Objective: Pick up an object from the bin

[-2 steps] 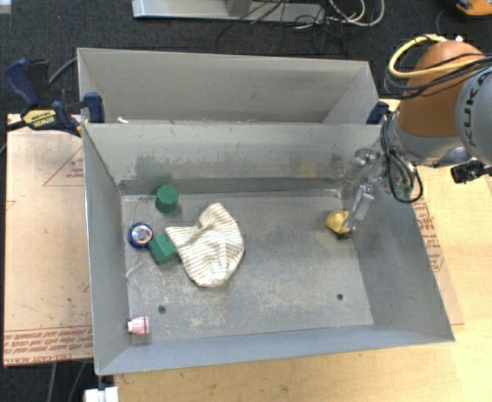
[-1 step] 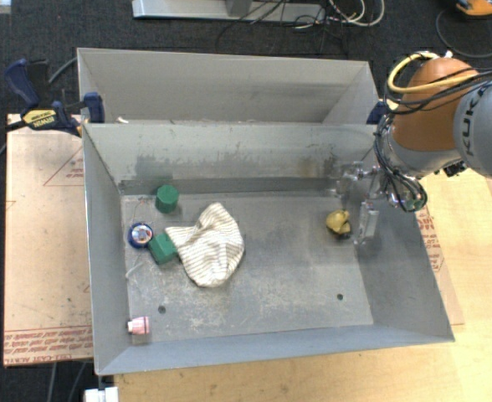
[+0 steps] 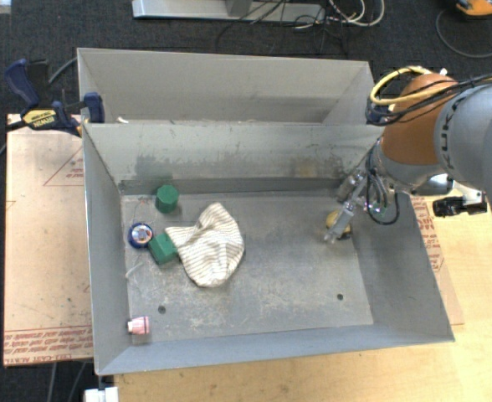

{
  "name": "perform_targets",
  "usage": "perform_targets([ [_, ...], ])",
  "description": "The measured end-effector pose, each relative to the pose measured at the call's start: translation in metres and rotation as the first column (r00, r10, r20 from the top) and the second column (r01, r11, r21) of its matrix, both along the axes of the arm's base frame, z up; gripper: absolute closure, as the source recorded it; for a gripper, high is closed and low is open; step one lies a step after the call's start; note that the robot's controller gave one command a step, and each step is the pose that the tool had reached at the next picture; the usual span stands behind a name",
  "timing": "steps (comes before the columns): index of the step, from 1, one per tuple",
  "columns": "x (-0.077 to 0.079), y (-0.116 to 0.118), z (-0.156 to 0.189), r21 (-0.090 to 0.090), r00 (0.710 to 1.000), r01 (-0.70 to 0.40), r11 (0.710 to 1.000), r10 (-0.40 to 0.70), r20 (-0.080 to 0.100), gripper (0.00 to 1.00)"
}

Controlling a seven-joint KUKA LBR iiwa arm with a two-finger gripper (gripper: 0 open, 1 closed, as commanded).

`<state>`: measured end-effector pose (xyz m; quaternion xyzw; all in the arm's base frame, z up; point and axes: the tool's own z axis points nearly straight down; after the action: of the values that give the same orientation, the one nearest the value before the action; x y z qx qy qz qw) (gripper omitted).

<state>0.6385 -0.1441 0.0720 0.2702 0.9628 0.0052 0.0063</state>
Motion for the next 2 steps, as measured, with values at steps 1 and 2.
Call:
perform_targets([
  [1,-0.0027,-0.0036,-0.0019,-0.006,0.917,-0.398,0.917,0.398,-0.012,1.0],
  [2,-0.0027,-0.0036,-0.0019,-0.006,0.917,-0.398,0.917,0.398,-0.012,1.0],
])
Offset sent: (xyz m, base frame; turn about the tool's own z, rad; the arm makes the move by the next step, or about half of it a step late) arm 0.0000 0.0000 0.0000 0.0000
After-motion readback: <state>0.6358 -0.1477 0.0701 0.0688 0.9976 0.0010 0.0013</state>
